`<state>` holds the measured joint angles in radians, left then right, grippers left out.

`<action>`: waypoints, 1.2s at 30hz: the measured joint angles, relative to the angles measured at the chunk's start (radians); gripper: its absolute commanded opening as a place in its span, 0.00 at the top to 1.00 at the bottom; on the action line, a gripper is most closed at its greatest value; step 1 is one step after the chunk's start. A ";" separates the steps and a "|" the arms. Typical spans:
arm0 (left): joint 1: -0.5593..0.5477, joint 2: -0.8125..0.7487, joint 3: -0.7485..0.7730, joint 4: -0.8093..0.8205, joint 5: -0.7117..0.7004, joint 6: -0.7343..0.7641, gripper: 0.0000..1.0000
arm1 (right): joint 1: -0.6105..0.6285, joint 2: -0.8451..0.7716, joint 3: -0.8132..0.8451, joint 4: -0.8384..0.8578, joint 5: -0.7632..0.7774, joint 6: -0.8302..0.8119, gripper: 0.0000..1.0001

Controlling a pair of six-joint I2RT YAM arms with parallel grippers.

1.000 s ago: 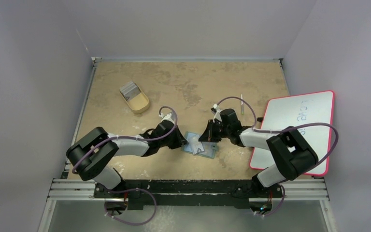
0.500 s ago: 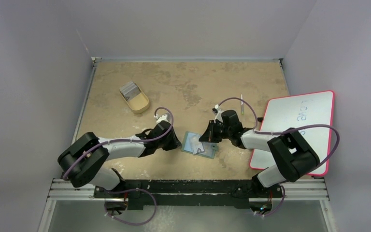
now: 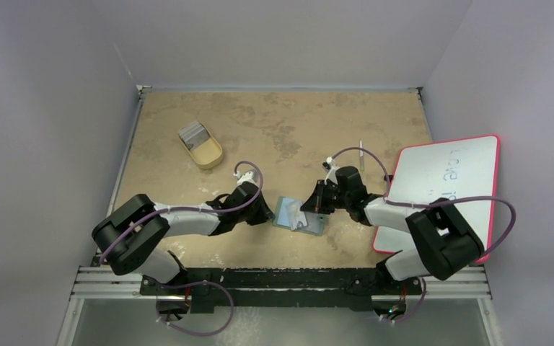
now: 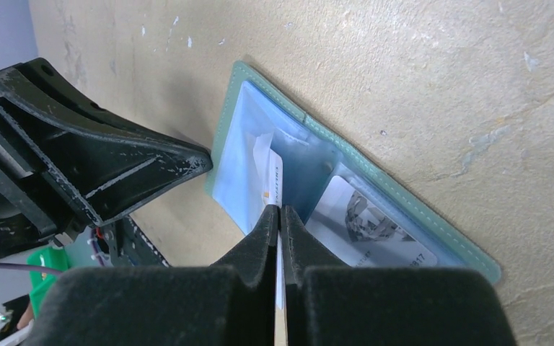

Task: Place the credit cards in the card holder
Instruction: Insert the credit card into the card holder.

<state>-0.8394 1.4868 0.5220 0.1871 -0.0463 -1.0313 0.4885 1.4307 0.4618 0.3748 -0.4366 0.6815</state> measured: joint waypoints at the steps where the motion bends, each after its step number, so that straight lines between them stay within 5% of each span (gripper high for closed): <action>1: -0.002 0.000 -0.004 0.007 0.000 -0.003 1.00 | -0.001 -0.004 -0.004 0.003 0.000 0.002 1.00; 36: -0.100 0.037 -0.038 0.134 -0.002 -0.104 1.00 | -0.011 -0.234 -0.222 0.175 0.169 0.190 1.00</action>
<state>-0.9394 1.5234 0.4839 0.3214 -0.0483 -1.1351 0.4774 1.1965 0.2401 0.5495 -0.2676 0.8715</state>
